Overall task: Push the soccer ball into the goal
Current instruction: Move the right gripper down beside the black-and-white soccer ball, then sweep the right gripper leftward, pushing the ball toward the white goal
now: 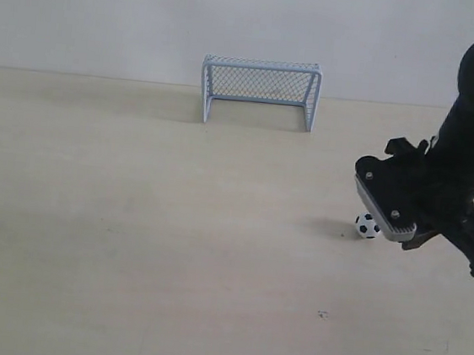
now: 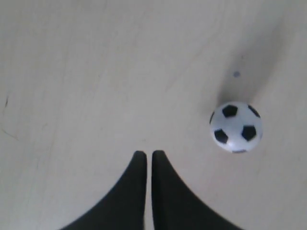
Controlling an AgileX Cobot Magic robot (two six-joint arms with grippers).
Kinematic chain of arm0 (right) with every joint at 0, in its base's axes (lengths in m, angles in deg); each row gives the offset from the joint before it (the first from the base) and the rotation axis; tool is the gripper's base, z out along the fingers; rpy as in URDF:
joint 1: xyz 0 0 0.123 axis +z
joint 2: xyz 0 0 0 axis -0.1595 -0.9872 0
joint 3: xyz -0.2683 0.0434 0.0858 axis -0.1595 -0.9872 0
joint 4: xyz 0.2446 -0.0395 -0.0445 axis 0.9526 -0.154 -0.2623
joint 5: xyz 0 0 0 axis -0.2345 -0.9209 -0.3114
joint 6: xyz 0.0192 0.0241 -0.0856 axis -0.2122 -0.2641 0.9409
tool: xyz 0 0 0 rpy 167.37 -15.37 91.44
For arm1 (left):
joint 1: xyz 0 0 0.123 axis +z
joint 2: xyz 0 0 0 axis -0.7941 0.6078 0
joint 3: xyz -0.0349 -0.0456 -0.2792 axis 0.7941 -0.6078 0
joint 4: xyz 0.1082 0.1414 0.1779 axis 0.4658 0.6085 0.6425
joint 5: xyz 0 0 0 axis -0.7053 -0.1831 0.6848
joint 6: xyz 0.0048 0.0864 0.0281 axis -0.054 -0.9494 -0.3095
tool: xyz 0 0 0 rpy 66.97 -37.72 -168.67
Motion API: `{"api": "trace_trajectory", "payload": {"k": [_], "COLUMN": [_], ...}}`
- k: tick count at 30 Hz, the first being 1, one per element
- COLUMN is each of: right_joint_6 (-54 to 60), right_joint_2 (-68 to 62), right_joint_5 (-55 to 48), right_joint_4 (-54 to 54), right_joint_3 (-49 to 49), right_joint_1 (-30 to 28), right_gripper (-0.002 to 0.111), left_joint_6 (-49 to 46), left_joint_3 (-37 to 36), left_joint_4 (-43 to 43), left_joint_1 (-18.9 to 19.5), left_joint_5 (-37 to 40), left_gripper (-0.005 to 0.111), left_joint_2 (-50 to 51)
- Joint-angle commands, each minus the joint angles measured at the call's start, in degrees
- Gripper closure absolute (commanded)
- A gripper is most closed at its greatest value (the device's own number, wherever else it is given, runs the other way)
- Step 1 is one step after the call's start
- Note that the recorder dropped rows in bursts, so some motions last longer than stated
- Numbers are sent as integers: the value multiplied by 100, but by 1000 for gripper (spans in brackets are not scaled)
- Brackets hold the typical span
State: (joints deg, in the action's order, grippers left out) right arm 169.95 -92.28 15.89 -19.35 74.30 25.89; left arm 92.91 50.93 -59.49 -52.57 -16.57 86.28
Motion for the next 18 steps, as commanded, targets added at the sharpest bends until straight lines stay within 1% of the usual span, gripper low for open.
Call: {"api": "trace_trajectory", "payload": {"k": [1,6,12,18], "right_joint_6": [-69,-83,-169,-197], "right_joint_2": [-349,-651,-662,-662], "right_joint_5": [147,220,330,185], "right_joint_4": [-19,-45,-212,-258], "right_joint_3": [18,18,18,18], "right_joint_1": [54,53,53,44], "right_gripper": [108,108,108,108], "left_joint_6": [53,53,53,53], "left_joint_3": [24,24,24,24], "left_joint_4": [-26,-26,-26,-26], "left_joint_1": [11,11,11,11], "left_joint_5": [-66,-66,-66,-66], "left_gripper": [100,100,100,100], "left_joint_2": [-13,-13,-13,-13]}}
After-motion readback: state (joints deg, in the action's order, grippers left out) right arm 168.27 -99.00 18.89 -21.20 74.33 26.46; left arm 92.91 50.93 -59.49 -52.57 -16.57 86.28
